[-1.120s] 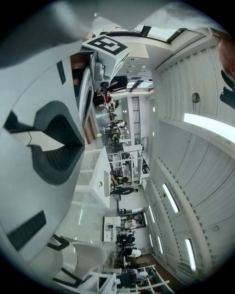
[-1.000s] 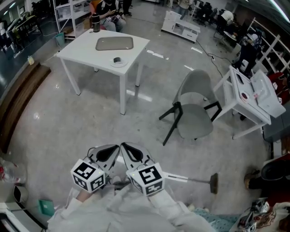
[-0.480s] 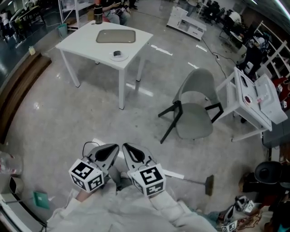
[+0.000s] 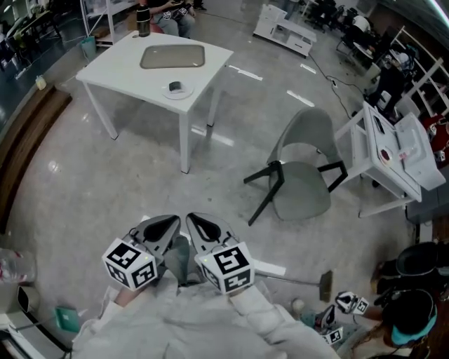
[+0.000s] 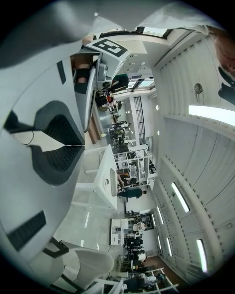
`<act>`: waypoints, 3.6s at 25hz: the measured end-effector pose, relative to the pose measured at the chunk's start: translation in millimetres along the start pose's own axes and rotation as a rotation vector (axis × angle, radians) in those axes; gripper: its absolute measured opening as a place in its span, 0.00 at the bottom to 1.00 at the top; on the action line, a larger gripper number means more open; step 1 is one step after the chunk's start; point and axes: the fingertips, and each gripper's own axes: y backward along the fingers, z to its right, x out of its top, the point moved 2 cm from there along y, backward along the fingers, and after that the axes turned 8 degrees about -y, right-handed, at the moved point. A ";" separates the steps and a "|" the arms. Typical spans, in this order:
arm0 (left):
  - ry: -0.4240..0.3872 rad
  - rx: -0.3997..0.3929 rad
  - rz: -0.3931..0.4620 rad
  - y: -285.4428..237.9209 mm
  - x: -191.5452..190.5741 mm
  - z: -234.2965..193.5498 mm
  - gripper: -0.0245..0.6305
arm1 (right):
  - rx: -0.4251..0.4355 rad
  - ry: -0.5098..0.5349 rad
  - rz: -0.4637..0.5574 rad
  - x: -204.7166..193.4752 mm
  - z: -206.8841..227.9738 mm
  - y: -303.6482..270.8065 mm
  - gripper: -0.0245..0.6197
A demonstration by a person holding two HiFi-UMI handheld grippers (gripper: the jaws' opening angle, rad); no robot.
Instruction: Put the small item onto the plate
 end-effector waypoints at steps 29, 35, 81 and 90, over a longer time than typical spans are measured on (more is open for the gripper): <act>-0.074 -0.114 -0.056 -115.7 97.8 -252.4 0.05 | -0.114 -0.013 0.032 132.4 93.8 -240.8 0.06; -0.083 -0.087 -0.070 -147.2 105.1 -280.7 0.05 | -0.108 -0.013 0.030 147.6 126.3 -270.9 0.06; -0.007 0.089 -0.115 -346.6 175.8 -448.3 0.05 | 0.039 -0.007 -0.079 249.8 321.1 -439.3 0.06; -0.023 0.059 -0.138 -336.9 185.6 -461.7 0.05 | 0.010 -0.027 -0.078 254.2 311.3 -449.0 0.06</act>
